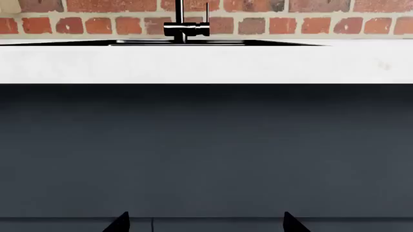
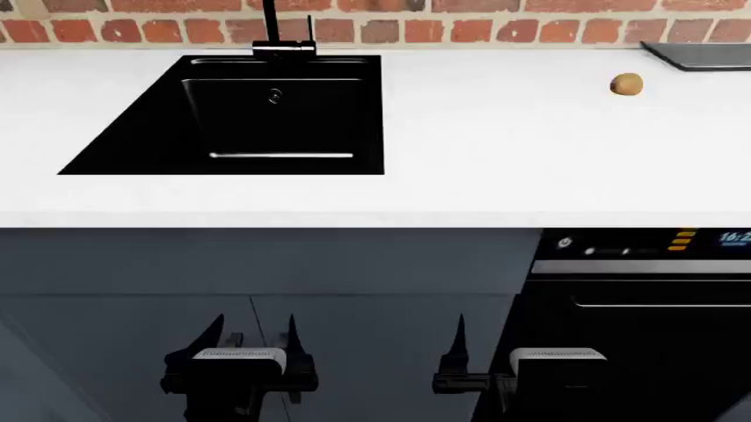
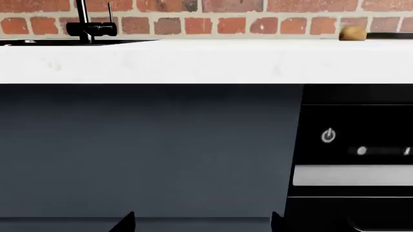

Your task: Pick the kiwi from the counter and place it in the cabinet.

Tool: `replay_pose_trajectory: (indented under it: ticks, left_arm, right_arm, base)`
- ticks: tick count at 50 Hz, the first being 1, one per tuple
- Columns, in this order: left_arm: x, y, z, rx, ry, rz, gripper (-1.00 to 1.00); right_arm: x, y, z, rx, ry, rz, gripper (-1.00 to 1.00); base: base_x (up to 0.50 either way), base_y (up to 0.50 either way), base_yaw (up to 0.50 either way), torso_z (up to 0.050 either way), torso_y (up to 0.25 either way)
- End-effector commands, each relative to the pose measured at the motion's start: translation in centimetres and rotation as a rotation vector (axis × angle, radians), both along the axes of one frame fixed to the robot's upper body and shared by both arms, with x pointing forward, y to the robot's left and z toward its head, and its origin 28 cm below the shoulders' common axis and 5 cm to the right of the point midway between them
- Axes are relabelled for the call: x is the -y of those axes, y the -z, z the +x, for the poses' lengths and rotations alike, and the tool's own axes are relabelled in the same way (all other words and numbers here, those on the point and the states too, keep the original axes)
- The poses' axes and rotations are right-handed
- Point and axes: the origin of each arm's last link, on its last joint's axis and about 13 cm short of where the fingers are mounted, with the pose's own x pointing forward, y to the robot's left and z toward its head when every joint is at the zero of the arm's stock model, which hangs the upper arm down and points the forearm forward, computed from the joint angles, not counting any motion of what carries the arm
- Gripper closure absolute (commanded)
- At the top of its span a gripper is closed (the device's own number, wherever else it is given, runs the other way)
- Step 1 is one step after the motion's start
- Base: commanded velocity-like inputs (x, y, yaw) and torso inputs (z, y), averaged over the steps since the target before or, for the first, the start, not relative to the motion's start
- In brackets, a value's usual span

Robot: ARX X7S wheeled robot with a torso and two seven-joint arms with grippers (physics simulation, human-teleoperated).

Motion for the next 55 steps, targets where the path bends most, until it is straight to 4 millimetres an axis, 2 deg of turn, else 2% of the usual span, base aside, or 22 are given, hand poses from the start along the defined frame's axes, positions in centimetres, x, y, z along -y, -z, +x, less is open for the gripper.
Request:
replay_pose_trajectory:
  ticks: [1, 8, 27, 31, 33, 35, 37, 38, 39, 40, 41, 42, 43, 45, 47, 48, 50, 52, 55]
  left_arm:
    - [0.0, -0.1, -0.1, 0.003, 0.0, 0.001, -1.0]
    - [-0.3, -0.5, -0.1, 0.013, -0.011, 0.008, -1.0]
    - [-0.6, -0.9, 0.2, 0.023, -0.026, 0.02, -1.0]
    - [-1.0, -1.9, 0.2, 0.04, -0.051, 0.016, -1.0]
    - [-1.5, -4.6, -0.3, 0.084, -0.087, 0.002, -1.0]
    - [-2.2, -8.5, -1.1, 0.139, -0.11, -0.006, -1.0]
    - [-3.1, -13.6, -1.9, 0.199, -0.046, -0.005, -1.0]
    - [-3.6, -16.1, -2.3, 0.243, -0.043, 0.018, -1.0]
    - [-4.0, -17.9, -2.5, 0.262, -0.045, 0.037, -1.0]
    - [-4.6, -20.2, -2.7, 0.31, -0.072, 0.073, -1.0]
    - [-5.3, -21.4, -2.6, 0.267, -0.104, 0.104, -1.0]
    - [-6.3, -22.9, -2.7, 0.259, -0.182, 0.106, -1.0]
    - [-7.7, -23.6, -2.8, 0.182, -0.296, 0.128, -1.0]
    - [-9.5, -26.5, -2.4, 0.199, -0.406, 0.14, -1.0]
    - [-9.1, -28.1, -3.2, 0.222, -0.437, 0.147, -1.0]
    - [-8.8, -28.5, -3.8, 0.209, -0.334, 0.146, -1.0]
    - [-8.0, -29.1, -5.2, 0.169, -0.118, 0.139, -1.0]
    - [-8.1, -29.6, -5.4, 0.168, -0.11, 0.134, -1.0]
    - [-8.1, -30.4, -5.8, 0.161, -0.098, 0.136, -1.0]
  right_arm:
    - [0.0, -0.1, 0.0, 0.001, 0.004, -0.003, -1.0]
    - [0.2, -0.6, 0.0, 0.009, 0.022, -0.019, -1.0]
    - [0.6, -1.2, -0.1, 0.012, 0.004, -0.056, -1.0]
    - [0.8, -1.9, -0.3, 0.019, 0.012, -0.066, -1.0]
    - [1.1, -4.2, -0.9, 0.038, 0.013, -0.081, -1.0]
    - [1.3, -7.8, -1.8, 0.07, -0.001, -0.108, -1.0]
    - [1.6, -13.0, -2.9, 0.149, -0.029, -0.128, -1.0]
    - [1.6, -16.1, -3.4, 0.245, -0.05, -0.134, -1.0]
    - [2.1, -17.6, -3.3, 0.241, -0.021, -0.156, -1.0]
    - [4.3, -19.9, -2.5, 0.246, 0.114, -0.255, -1.0]
    - [3.6, -21.7, -1.5, 0.373, 0.041, -0.314, -1.0]
    - [3.7, -24.2, -1.6, 0.5, 0.044, -0.361, -1.0]
    - [4.9, -26.2, -1.8, 0.525, 0.145, -0.437, -1.0]
    - [4.4, -29.6, -2.0, 0.569, 0.272, -0.369, -1.0]
    - [3.9, -33.3, -3.6, 0.631, 0.403, -0.273, -1.0]
    - [3.7, -34.5, -4.7, 0.625, 0.4, -0.254, -1.0]
    - [3.4, -34.2, -6.4, 0.466, 0.214, -0.286, -1.0]
    - [3.2, -33.7, -8.3, 0.283, 0.003, -0.323, -1.0]
    - [3.3, -34.1, -8.4, 0.276, 0.009, -0.343, -1.0]
  base:
    - [0.0, 0.0, 0.0, 0.0, 0.0]
    - [-0.18, -0.16, 0.0, 0.0, 0.0]
    - [-0.05, -0.49, 0.0, 0.0, 0.0]
    - [0.0, -0.5, 0.0, 0.0, 0.0]
    - [0.0, -0.17, 0.0, 0.0, 0.0]
    - [0.0, 0.0, 0.0, 0.0, 0.0]
    - [0.0, 0.0, 0.0, 0.0, 0.0]
    - [0.0, 0.0, 0.0, 0.0, 0.0]
    - [0.0, 0.0, 0.0, 0.0, 0.0]
    - [0.0, 0.0, 0.0, 0.0, 0.0]
    - [0.0, 0.0, 0.0, 0.0, 0.0]
    - [0.0, 0.0, 0.0, 0.0, 0.0]
    - [0.0, 0.0, 0.0, 0.0, 0.0]
    - [0.0, 0.0, 0.0, 0.0, 0.0]
    - [0.0, 0.0, 0.0, 0.008, 0.009]
    - [0.0, 0.0, 0.0, 0.05, 0.014]
    - [0.0, 0.0, 0.0, 0.05, 0.015]
    - [0.0, 0.0, 0.0, 0.05, 0.016]
    - [0.0, 0.0, 0.0, 0.05, 0.014]
